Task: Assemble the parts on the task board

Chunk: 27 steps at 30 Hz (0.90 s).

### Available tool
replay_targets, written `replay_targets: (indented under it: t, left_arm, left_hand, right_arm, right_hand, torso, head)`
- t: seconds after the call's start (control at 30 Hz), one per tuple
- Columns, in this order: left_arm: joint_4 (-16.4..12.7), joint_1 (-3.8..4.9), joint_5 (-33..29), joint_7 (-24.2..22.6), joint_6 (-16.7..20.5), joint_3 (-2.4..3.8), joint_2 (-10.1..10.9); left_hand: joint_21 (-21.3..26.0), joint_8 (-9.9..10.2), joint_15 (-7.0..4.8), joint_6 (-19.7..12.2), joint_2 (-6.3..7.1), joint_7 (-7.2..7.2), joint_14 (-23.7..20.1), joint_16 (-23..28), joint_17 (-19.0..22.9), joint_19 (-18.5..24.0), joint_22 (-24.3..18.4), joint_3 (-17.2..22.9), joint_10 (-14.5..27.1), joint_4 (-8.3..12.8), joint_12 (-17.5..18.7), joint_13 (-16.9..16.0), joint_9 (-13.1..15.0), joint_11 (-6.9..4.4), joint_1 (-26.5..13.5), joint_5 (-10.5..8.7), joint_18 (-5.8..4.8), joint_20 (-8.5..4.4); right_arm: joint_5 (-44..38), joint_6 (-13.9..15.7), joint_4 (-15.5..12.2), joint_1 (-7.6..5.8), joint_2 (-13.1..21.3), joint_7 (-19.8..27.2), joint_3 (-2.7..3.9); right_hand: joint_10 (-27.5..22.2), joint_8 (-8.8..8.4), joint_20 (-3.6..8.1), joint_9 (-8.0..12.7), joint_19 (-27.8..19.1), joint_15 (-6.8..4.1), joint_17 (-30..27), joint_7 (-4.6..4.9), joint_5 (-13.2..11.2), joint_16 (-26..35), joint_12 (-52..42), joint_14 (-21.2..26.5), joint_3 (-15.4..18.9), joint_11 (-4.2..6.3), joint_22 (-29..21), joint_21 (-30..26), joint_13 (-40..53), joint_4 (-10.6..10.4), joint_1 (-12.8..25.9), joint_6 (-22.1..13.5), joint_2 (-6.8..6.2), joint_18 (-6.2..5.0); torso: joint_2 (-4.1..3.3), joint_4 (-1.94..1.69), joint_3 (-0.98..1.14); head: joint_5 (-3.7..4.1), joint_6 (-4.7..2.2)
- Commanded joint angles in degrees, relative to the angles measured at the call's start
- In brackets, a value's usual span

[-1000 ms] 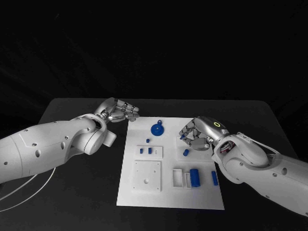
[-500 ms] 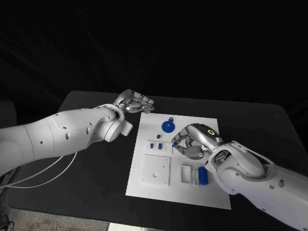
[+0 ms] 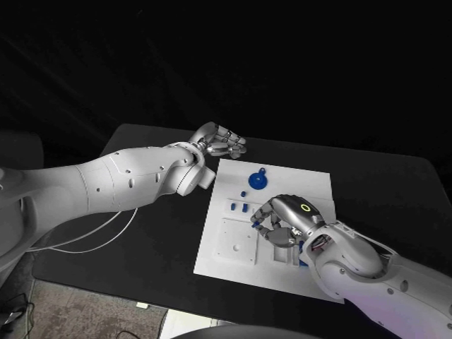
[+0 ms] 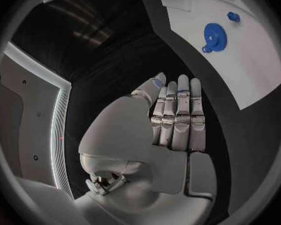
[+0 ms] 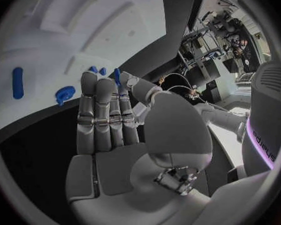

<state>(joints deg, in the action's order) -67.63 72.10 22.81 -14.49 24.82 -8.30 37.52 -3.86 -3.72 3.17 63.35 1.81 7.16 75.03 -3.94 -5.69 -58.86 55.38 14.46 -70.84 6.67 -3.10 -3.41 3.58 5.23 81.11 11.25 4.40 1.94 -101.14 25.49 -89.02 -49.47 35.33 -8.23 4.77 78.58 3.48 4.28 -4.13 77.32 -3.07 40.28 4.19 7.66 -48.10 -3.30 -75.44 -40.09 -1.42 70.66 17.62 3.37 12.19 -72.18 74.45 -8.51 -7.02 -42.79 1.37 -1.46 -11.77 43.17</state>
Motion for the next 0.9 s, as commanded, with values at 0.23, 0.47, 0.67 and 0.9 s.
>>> replay_targets:
  t: [0.23, 0.47, 0.67, 0.9]
  left_arm:
    - [0.3, -0.09, -1.0, -1.2, 0.1, 0.03, -0.2]
    - [-0.1, -0.1, -1.0, -1.2, 0.0, 0.02, -0.1]
    - [-0.5, -0.1, -1.2, -1.1, -0.1, 0.02, -0.1]
    - [-0.8, -0.1, -1.2, -1.1, -0.2, 0.03, -0.2]
  left_hand:
    - [-0.1, 0.1, -0.06, 0.0, -0.56, 0.25, 0.1, 0.2, 0.1, -0.1, 0.5, 0.3, 0.2, 0.6, -0.2, 0.0, 0.1, -0.17, -0.3, 0.84, -0.36, -0.05]
    - [-0.1, 0.1, -0.04, 0.0, -0.54, 0.23, 0.1, 0.2, 0.1, -0.1, 0.5, 0.2, 0.3, 0.6, -0.2, 0.0, 0.1, -0.17, -0.4, 0.62, -0.34, -0.02]
    - [0.0, 0.1, -0.02, 0.0, -0.57, 0.23, 0.1, 0.2, 0.1, -0.1, 0.4, 0.2, 0.3, 0.6, -0.2, 0.0, 0.0, -0.16, -0.5, 0.56, -0.33, 0.01]
    - [0.0, 0.1, -0.02, 0.0, -0.57, 0.23, 0.1, 0.2, 0.1, -0.1, 0.4, 0.2, 0.3, 0.6, -0.2, 0.0, 0.0, -0.16, -0.5, 0.56, -0.33, 0.01]
  right_arm:
    - [-3.6, -0.9, 0.9, 1.29, -1.3, -1.4, -1.16]
    - [-4.9, -0.7, 2.2, 1.66, -2.3, -2.4, -1.31]
    - [-6.3, -0.8, 3.3, 1.99, -3.2, -4.4, -1.34]
    - [-7.0, -0.8, 4.2, 2.38, -3.8, -5.7, -1.35]
  right_hand:
    - [0.3, 0.2, 0.03, -0.1, 0.5, -0.12, -0.1, 0.05, 0.2, 0.0, -0.1, -0.5, -0.2, -0.03, 0.3, -0.6, 0.1, 0.2, 0.2, 0.3, 0.41, -0.72]
    - [0.3, 0.19, 0.05, -0.1, 0.6, -0.13, -0.1, 0.05, 0.1, 0.1, -0.1, -0.5, -0.2, -0.02, 0.5, -0.8, 0.1, 0.3, 0.2, 0.3, 0.47, -0.69]
    - [0.3, 0.2, 0.07, -0.1, 0.8, -0.14, -0.2, 0.03, 0.0, 0.0, -0.1, -0.6, -0.3, 0.0, 0.6, -1.0, 0.1, 0.4, 0.3, 0.4, 0.46, -0.63]
    - [0.4, 0.19, 0.11, -0.1, 1.0, -0.16, -0.2, 0.01, -0.1, 0.0, -0.1, -0.7, -0.5, 0.01, 0.8, -1.3, 0.1, 0.4, 0.3, 0.4, 0.39, -0.57]
  torso:
    - [0.01, -0.04, -0.07]
    - [-0.06, -0.04, 0.0]
    - [-0.17, -0.07, 0.01]
    - [-0.2, 0.07, 0.07]
  head:
    - [-0.85, 0.64]
    - [-1.05, 0.68]
    - [-1.09, 0.76]
    - [-1.2, 0.83]
